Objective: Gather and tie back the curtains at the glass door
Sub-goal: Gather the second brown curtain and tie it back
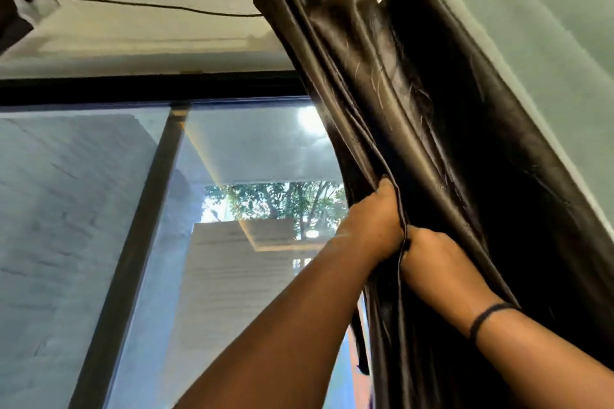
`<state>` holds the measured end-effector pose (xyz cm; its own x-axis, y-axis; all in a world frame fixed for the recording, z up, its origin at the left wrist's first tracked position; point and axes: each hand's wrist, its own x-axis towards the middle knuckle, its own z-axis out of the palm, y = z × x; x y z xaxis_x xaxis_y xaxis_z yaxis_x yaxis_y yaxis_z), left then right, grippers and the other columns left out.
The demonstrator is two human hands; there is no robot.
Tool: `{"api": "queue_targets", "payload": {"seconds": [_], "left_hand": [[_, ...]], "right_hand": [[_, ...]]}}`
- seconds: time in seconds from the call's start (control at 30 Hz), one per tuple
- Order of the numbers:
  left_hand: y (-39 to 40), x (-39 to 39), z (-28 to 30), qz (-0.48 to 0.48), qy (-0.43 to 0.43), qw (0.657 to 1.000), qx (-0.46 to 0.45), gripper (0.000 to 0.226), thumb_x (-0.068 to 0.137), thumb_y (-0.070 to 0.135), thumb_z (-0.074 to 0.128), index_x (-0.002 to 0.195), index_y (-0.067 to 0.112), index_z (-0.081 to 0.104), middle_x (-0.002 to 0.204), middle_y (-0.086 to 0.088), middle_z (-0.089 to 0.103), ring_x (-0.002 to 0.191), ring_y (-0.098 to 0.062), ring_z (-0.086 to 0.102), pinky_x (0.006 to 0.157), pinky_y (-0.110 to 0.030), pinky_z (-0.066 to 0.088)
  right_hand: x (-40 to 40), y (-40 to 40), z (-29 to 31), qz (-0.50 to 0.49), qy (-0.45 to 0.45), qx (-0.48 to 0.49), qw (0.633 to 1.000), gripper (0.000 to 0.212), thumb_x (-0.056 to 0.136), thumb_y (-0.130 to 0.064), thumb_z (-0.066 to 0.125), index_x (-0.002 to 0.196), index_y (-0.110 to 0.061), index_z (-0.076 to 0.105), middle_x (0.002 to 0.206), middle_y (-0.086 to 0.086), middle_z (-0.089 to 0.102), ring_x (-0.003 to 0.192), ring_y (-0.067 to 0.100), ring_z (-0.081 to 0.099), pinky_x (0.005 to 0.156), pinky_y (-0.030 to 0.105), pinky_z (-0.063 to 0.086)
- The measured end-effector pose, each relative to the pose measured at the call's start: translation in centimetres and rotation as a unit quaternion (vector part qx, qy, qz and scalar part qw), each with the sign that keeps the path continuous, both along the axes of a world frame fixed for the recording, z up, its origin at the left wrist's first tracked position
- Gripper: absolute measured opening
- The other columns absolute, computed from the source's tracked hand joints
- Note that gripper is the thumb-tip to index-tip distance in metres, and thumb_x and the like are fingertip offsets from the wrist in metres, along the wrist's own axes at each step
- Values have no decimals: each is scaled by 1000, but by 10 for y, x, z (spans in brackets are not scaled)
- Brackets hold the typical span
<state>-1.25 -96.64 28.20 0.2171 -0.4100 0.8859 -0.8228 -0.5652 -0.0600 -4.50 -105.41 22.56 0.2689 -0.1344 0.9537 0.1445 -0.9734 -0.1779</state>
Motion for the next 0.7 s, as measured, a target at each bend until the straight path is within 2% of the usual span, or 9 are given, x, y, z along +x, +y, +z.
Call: {"api": "queue_targets", "payload": {"seconds": [0.1,0.2,0.27,0.33,0.37,0.47,0.6,0.7], "left_hand": [[-13,-8,2,-10,-11,1000,-3,14,86,13,48,97,13,39,86,-12,55,86,-39,57,72,-42,48],[-5,-7,-3,-23,-36,999,-24,8,92,18,43,89,13,39,89,-17,58,87,-41,56,69,-39,42],[14,2,-12,-31,-46,996,-68,29,99,37,36,88,11,45,96,-21,62,92,-42,57,70,-39,41],[39,11,-21,-8,-43,992,-115,60,92,62,26,91,9,54,94,-18,64,92,-39,59,72,-39,45],[54,15,-24,11,-37,990,-135,68,87,71,23,90,11,56,92,-16,65,91,-37,59,71,-39,46],[100,20,-23,102,-25,979,-175,71,82,78,25,88,14,58,95,-11,65,93,-34,60,70,-35,44],[172,22,-12,213,-27,956,-202,69,85,72,31,100,12,62,104,-13,64,99,-34,60,72,-34,42],[226,25,-6,250,-49,942,-218,71,82,75,33,99,13,63,103,-12,63,95,-33,60,73,-35,44]], "right_hand": [[-9,-19,-1,0,-35,24,999,22,94,-20,46,108,-24,62,106,8,68,98,28,62,63,23,33],[-8,-17,-1,-8,-41,12,999,25,94,-28,46,116,-28,59,107,9,68,100,30,62,64,27,36],[-6,-4,-2,-8,-36,-2,999,29,94,-32,46,121,-30,57,108,9,68,102,31,61,68,31,42],[-2,14,-4,-14,-23,-18,999,39,93,-31,45,132,-34,50,112,8,67,105,29,61,75,32,46],[1,26,-5,-23,-16,-30,999,45,92,-29,44,137,-35,45,115,7,67,107,28,60,78,32,47],[14,66,-6,-68,-3,-85,994,49,92,-27,42,140,-33,37,113,5,66,105,27,62,78,34,48],[36,137,-3,-89,-14,-153,984,32,95,-20,38,126,-18,48,106,6,68,97,29,66,70,35,49],[53,204,5,-72,-8,-190,979,38,99,-15,32,134,-6,42,110,9,66,97,31,64,59,34,39]]}}
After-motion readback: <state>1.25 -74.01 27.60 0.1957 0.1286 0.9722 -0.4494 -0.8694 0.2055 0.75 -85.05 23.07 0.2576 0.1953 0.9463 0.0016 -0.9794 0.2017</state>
